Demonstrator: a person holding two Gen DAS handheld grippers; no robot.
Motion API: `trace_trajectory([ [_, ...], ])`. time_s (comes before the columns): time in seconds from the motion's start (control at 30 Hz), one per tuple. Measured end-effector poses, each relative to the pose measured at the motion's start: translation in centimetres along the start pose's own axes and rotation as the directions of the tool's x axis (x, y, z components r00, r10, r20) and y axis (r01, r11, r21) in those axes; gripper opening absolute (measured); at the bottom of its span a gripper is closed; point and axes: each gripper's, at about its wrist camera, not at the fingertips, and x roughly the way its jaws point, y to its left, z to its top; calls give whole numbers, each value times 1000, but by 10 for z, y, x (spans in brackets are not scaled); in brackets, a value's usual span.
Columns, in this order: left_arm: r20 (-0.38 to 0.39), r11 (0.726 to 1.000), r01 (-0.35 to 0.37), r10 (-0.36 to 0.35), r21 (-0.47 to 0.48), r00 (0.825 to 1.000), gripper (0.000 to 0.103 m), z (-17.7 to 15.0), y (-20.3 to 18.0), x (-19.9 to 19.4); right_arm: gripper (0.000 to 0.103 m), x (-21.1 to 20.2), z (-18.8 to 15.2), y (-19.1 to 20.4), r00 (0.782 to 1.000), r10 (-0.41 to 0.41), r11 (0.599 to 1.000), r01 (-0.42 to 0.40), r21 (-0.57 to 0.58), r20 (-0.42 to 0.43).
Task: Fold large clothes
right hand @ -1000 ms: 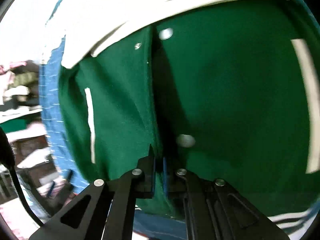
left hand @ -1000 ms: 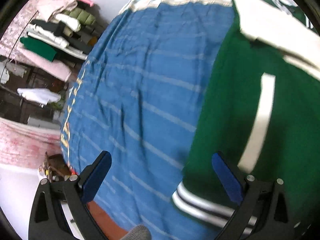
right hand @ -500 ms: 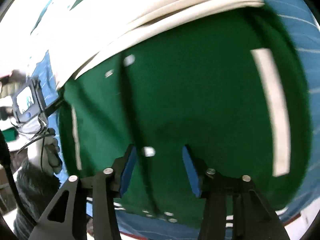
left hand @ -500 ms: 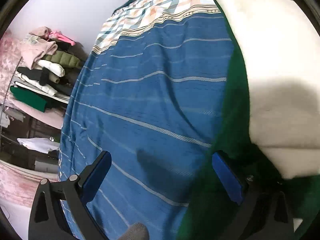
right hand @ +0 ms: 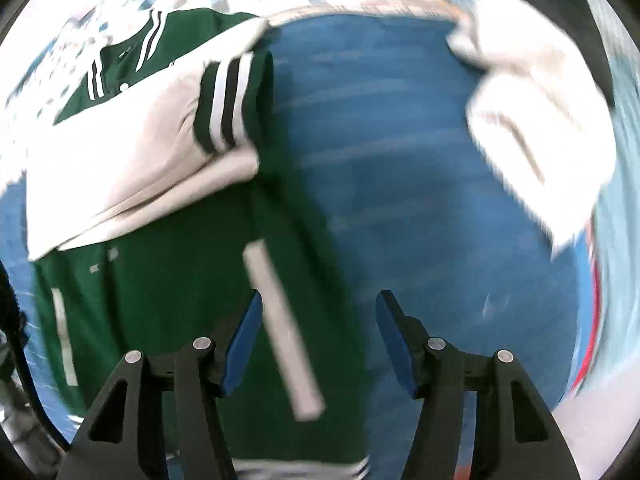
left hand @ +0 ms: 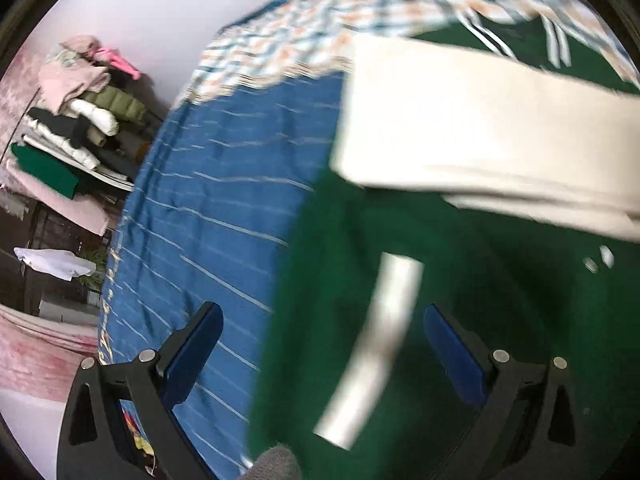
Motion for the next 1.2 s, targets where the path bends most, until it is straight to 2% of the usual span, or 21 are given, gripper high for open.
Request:
trace_trajectory([
  [0.13, -12, 1000, -24, 24, 11, 1000, 103, 0, -55, 4, 61, 43, 37, 36, 999, -17, 976, 25, -216, 38],
  [0.2, -25, 997, -70, 71, 27, 997, 103, -4, -78, 11, 60, 69, 49, 50, 1000, -12, 955, 19, -297, 24],
  [0.23, -45, 994, -101, 103, 47, 994, 103, -7, -88, 20, 55, 80, 55, 51, 1000, -2, 945, 10, -327, 26],
  [0.27, -65, 990, -132, 136, 58, 989, 103, -11, -95, 28, 31, 83, 59, 48, 999, 6, 944, 12, -330, 52],
  [0.3, -68, 987, -151, 154, 49, 986, 103, -15, -99, 33, 28, 86, 65, 38, 997, 31, 953, -9, -303, 67],
  [0.37, -59, 987, -160, 160, 0, 985, 103, -18, -96, 32, 28, 92, 76, 4, 994, 99, 981, -91, -169, 39],
  [0.43, -62, 985, -174, 172, -16, 983, 103, -19, -96, 31, 28, 104, 79, -23, 982, 189, 978, -189, -87, -11],
  [0.53, -98, 977, -211, 207, -26, 973, 103, -19, -93, 24, 40, 108, 84, -39, 962, 262, 962, -266, -63, -74],
  [0.57, -117, 975, -217, 212, -38, 970, 103, -20, -90, 19, 49, 107, 85, -45, 956, 274, 959, -280, -50, -103],
  [0.63, -123, 973, -215, 204, -86, 971, 103, -29, -82, -5, 53, 100, 80, -65, 926, 349, 936, -352, 1, -147],
  [0.67, -114, 970, -222, 211, -95, 971, 103, -36, -81, -19, 53, 96, 73, -78, 895, 413, 910, -414, 30, -169],
  [0.77, -95, 963, -252, 243, -97, 965, 103, -57, -82, -47, 53, 102, 48, -101, 830, 494, 868, -488, 91, -260],
  [0.8, -104, 962, -258, 248, -90, 963, 103, -67, -85, -53, 51, 110, 37, -105, 798, 518, 852, -511, 110, -308],
  [0.83, -115, 962, -258, 248, -87, 962, 103, -73, -89, -55, 41, 118, 26, -106, 787, 515, 852, -513, 105, -341],
  [0.87, -123, 962, -260, 249, -82, 961, 103, -79, -93, -56, 15, 124, 18, -109, 815, 461, 881, -468, 69, -352],
  [0.9, -135, 960, -272, 261, -66, 956, 103, -86, -97, -55, 13, 127, 14, -115, 831, 445, 889, -454, 56, -335],
  [1.0, -176, 954, -299, 290, -31, 941, 103, -98, -114, -58, 16, 119, 17, -115, 853, 391, 910, -415, 7, -346],
  [1.03, -163, 948, -319, 311, -19, 936, 103, -100, -120, -66, 20, 112, 20, -113, 860, 368, 915, -403, -29, -353],
  [1.1, -119, 935, -355, 355, 18, 927, 103, -102, -135, -88, 54, 88, 24, -121, 889, 322, 923, -371, -100, -326],
  [1.17, -76, 922, -381, 385, 62, 920, 103, -106, -153, -108, 67, 65, 25, -141, 922, 277, 932, -326, -157, -272],
  [1.2, -44, 915, -392, 398, 99, 916, 103, -111, -169, -122, 67, 57, 25, -151, 933, 256, 937, -304, -172, -254],
])
